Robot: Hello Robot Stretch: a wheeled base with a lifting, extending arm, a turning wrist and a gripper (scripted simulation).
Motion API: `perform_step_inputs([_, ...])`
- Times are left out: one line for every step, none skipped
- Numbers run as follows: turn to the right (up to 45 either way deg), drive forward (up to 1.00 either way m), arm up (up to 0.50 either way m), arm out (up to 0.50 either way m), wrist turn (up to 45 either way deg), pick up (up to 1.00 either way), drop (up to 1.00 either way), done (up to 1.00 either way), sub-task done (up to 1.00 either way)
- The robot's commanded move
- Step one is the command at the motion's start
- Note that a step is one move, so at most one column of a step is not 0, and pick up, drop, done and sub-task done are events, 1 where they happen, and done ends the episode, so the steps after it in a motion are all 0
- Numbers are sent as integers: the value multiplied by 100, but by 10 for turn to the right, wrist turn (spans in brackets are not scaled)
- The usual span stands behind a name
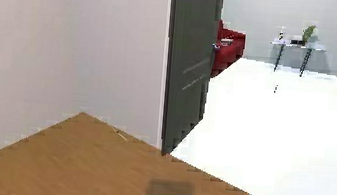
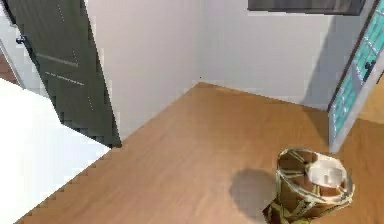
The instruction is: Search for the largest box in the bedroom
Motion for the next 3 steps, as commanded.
perform_step_inputs([-450,0,0,0,0,0,0,0,0])
perform_step_inputs([-450,0,0,0,0,0,0,0,0])
perform_step_inputs([-450,0,0,0,0,0,0,0,0])
